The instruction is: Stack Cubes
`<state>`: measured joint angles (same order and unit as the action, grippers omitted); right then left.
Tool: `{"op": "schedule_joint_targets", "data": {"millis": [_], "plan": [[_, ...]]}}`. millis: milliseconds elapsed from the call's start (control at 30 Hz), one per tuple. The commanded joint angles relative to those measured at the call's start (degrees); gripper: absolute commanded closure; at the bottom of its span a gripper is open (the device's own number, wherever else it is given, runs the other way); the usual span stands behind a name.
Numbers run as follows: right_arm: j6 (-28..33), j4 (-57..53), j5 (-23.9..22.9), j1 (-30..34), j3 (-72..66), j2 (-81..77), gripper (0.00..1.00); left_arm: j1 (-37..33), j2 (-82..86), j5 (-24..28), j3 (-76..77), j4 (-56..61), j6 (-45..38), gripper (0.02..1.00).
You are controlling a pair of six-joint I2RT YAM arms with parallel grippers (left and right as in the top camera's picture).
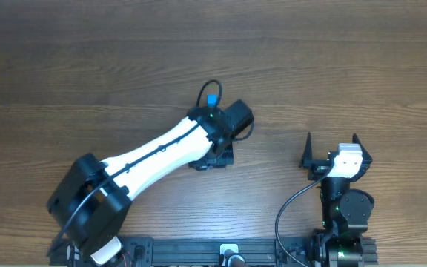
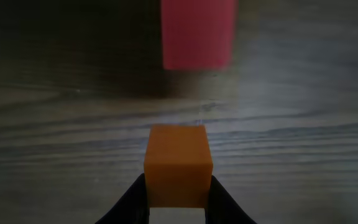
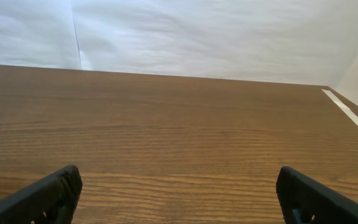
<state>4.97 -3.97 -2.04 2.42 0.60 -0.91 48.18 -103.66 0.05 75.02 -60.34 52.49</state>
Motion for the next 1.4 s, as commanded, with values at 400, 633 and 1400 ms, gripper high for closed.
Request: {"op": "schedule_joint_targets", "data": {"millis": [400,633,1400], "plan": [[0.26,-0.17,0.28,-0.26,-0.31,0.52,0.009,-6.75,-2.40,-0.68,11.43,-1.07,-4.35,0.836],[0.24,-0.15,0.28,-0.26,-0.31,0.52,0.007,-6.67,-4.94,-0.26,11.41,-1.68,-5.46,0.833],[0.24,-0.15,0.28,-0.26,-0.31,0.52,0.007,-6.03,-7.08,0.59,11.41,-1.66,-5.86,0.833]]}}
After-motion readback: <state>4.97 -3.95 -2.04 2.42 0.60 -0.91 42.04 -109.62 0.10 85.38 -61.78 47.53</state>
